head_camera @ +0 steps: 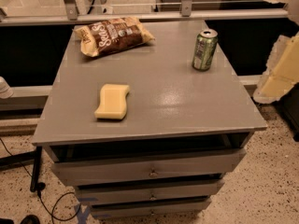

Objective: Move green can near sponge

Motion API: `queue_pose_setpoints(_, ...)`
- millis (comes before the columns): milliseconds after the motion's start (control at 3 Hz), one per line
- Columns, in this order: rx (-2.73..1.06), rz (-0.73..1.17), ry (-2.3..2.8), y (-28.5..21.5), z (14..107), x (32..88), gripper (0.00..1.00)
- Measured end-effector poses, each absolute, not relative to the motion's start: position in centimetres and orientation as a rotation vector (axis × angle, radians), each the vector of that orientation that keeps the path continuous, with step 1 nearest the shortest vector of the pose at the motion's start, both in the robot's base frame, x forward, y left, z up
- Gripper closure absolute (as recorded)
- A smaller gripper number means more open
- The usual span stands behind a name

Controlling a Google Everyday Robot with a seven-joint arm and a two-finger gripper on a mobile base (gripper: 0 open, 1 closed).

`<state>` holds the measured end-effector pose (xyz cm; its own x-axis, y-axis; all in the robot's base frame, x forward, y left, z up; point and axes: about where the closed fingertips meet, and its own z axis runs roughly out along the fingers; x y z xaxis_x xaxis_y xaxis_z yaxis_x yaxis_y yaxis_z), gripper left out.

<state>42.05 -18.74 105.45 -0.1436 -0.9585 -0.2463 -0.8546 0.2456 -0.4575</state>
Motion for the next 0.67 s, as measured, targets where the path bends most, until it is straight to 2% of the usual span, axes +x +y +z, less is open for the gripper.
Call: queue_pose_setpoints(667, -1.644, -0.279, 2.010, -18.45, 106.05, 41.82, 0.00)
